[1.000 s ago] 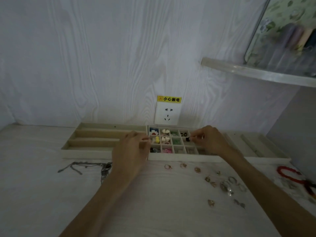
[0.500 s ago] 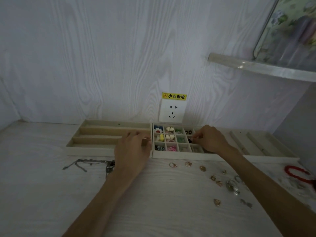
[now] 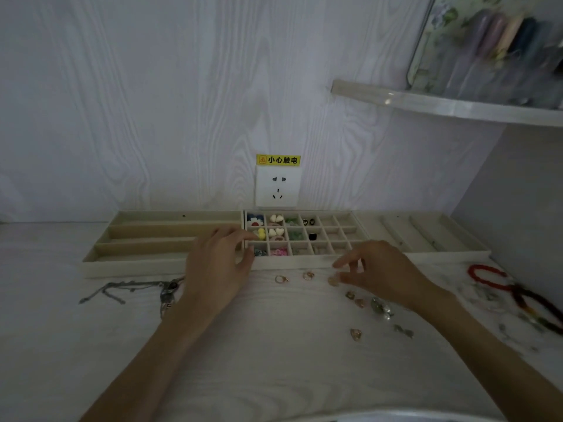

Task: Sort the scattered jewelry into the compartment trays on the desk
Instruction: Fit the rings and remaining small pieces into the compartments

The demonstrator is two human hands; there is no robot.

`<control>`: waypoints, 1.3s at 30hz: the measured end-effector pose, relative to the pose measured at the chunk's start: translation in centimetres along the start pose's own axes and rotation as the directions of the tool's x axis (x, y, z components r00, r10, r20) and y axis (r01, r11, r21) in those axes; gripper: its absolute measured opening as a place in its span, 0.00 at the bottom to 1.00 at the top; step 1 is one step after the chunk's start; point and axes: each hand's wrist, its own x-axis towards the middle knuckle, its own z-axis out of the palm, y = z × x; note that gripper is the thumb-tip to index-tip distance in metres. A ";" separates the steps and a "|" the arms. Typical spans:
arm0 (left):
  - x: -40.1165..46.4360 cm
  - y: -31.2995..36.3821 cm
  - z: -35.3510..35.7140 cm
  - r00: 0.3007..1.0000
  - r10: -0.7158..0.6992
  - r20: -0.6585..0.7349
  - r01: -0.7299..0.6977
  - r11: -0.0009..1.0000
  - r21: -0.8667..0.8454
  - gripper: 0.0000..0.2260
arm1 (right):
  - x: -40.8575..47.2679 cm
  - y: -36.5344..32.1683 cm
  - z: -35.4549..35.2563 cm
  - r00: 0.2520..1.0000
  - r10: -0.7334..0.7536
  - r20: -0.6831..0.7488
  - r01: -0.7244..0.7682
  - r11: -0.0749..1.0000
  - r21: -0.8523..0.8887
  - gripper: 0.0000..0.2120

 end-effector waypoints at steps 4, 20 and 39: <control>-0.3 1.3 -0.2 0.999 0.037 0.006 -0.037 0.998 -0.046 0.09 | -0.8 -0.2 1.4 0.997 0.007 -0.073 -0.007 1.000 0.004 0.09; -1.8 8.4 0.4 0.922 0.130 0.365 0.122 0.796 -0.593 0.08 | -3.5 -1.8 0.7 0.985 0.141 0.095 -0.149 0.439 0.886 0.14; 0.5 4.5 1.8 0.971 0.154 0.181 -0.140 0.987 -0.084 0.08 | 4.8 0.3 -2.3 0.921 -0.239 -0.307 0.282 0.954 0.103 0.02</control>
